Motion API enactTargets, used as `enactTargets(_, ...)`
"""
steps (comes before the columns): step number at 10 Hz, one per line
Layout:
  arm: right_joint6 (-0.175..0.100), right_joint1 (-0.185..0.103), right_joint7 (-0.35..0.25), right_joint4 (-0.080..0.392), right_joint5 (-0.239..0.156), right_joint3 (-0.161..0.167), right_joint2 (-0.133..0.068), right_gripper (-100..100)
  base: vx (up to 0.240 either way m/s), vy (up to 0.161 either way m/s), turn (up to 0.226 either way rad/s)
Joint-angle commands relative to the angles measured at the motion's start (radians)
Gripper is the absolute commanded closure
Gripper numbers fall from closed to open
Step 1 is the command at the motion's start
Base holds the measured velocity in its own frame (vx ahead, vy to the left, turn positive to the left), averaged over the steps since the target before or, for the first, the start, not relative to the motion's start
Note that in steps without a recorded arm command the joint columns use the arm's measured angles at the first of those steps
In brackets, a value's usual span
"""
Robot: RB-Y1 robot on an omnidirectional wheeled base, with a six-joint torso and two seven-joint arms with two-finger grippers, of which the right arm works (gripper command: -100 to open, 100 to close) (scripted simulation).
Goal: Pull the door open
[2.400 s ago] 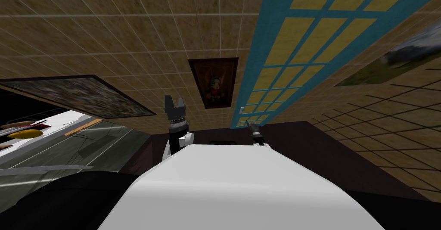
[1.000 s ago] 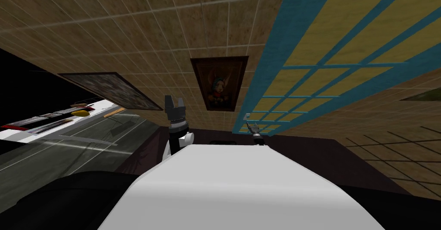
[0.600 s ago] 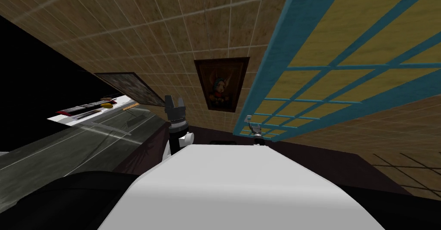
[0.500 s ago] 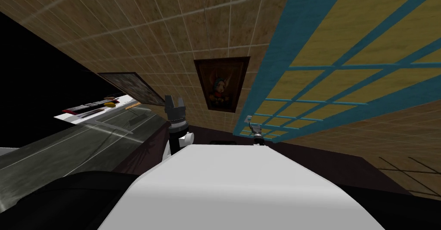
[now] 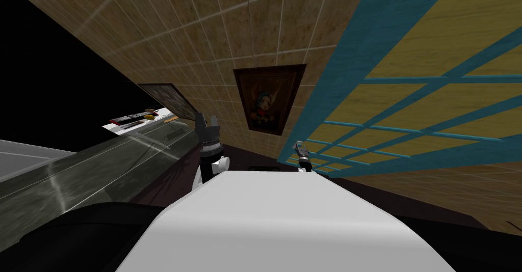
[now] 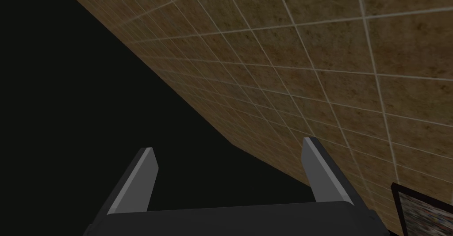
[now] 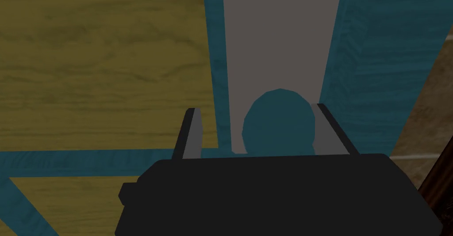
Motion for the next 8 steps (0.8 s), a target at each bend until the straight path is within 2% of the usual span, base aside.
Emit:
enactTargets(1, 0.001, 0.002, -0.002, 0.0, -0.001, -0.002, -0.003, 100, -0.013, 0.033, 0.038)
enactTargets(5, 0.001, 0.002, -0.002, 0.0, -0.001, -0.002, -0.003, 100, -0.002, 0.004, -0.007)
enactTargets(8, 0.003, 0.006, -0.061, 0.004, -0.013, 0.004, -0.005, 100, -0.029, -0.008, 0.024)
